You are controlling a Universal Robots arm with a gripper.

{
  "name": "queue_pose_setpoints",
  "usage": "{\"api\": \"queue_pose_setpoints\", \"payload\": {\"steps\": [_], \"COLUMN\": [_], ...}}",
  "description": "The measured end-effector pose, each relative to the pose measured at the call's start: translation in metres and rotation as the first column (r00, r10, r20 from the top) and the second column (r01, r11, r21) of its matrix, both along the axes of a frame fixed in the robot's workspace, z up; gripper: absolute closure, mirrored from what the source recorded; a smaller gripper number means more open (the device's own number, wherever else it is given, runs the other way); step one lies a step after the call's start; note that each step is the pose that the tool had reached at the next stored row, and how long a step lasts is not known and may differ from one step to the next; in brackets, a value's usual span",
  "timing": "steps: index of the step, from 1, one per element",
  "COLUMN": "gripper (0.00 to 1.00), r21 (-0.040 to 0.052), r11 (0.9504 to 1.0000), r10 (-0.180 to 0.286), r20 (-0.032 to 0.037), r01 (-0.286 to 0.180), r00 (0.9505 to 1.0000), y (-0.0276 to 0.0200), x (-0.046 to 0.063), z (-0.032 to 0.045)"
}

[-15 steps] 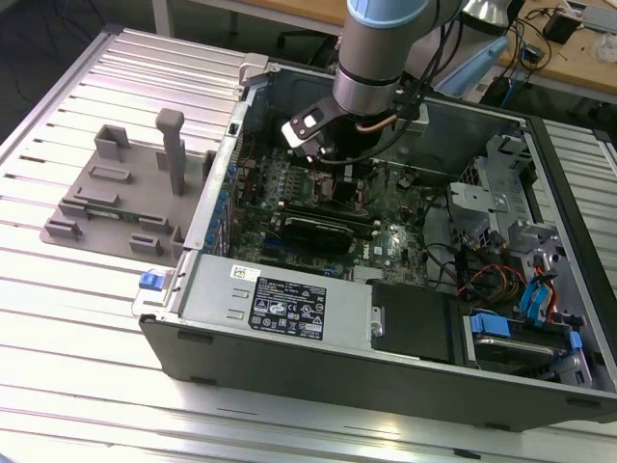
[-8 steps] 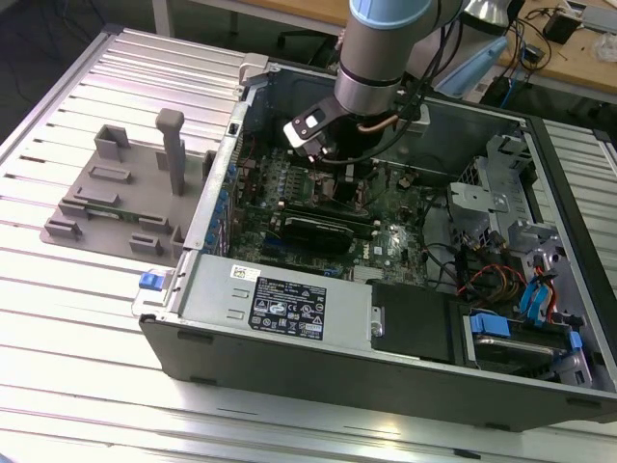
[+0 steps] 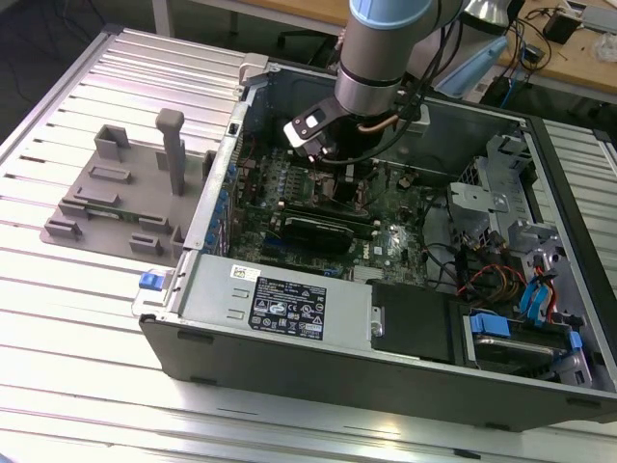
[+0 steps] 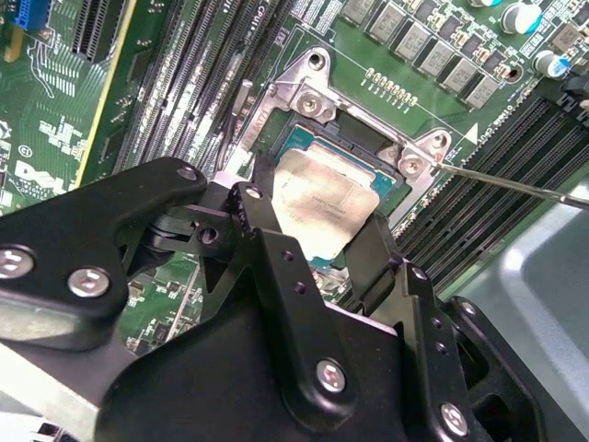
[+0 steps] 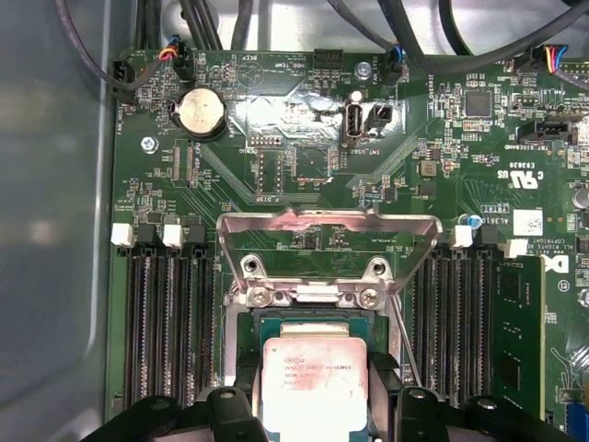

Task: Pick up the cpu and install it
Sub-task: 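Place the cpu into insertion slot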

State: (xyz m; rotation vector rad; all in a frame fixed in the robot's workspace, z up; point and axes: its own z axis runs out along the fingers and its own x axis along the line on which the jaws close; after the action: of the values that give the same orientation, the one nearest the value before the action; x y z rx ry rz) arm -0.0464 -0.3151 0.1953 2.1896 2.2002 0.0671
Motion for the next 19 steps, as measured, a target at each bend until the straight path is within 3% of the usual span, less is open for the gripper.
{"api": "queue_pose_setpoints", "payload": {"steps": [14,15,17,19], "gripper": [0.45,0.45,0.32,0.32], "r21": [0.0005,0.0016,0.0001,-0.0001], "r11": [0.9998,0.9998,0.9998,0.9998], "r10": [0.02,0.02,0.021,0.021], "r20": [0.0005,0.0008,0.0,0.0], "r01": [-0.02,-0.02,-0.021,-0.021], "r00": [0.9998,0.9998,0.9998,0.9998], "y": [0.0001,0.0003,0.0,0.0], "x": [0.0027,0.0028,0.0026,0.0026], "z": [-0.0001,-0.0004,0.0,0.0003]}}
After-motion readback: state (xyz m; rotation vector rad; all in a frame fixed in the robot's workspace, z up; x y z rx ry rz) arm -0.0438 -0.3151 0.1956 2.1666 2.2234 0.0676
